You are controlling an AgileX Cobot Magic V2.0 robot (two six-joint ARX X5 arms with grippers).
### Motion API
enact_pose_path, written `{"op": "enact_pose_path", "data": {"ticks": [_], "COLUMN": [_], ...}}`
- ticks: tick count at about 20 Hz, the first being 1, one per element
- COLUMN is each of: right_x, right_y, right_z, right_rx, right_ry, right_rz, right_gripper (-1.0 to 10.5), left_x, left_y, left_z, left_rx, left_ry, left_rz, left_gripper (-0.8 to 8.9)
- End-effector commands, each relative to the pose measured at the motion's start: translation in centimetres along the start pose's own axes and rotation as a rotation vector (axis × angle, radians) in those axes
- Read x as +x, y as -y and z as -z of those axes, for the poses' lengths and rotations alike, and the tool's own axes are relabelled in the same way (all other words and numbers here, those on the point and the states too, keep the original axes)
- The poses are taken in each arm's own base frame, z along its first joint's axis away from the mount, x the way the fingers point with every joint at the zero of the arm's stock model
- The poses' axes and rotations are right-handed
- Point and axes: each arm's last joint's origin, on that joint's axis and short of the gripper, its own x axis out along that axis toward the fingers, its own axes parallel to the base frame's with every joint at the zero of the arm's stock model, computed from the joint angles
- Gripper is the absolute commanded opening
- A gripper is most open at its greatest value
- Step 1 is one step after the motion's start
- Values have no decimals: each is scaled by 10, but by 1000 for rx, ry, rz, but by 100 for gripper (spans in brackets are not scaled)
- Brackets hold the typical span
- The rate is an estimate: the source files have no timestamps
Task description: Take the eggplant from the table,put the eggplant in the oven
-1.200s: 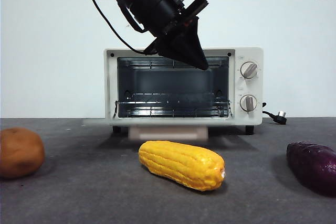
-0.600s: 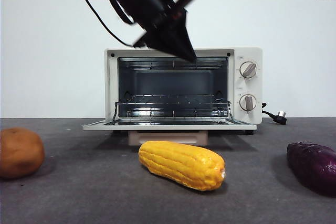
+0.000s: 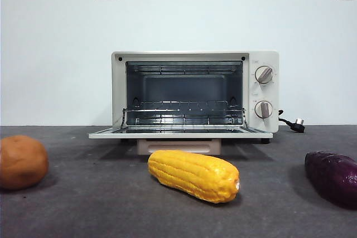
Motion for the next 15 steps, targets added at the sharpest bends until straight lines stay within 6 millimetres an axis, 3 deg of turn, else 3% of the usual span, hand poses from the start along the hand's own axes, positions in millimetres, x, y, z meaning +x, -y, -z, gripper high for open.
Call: {"op": "enact_pose_path", "data": {"ticks": [1,5,12,15], "right_x": [3,6,16,24], "right_y": [1,-2,-8,-10], "right_z": [-1,-1,3,7], "right_rx": [-11,-25,-45,-47], "right_ry": [-6,-23,-109,-182], "right_rz": [-1,-14,22,52], "right_gripper": [566,566,564,564], "left_x": [-19,-50,-81,-92], "left_y": [-4,0,13,23], "left_z": [5,24,109,129], "left_rx": [-7,-21,-88,-80], "left_ry": [-5,22,7,30], "left_rz": [-15,-36,-99,-108], "left_gripper": [-6,-6,-6,-6]}}
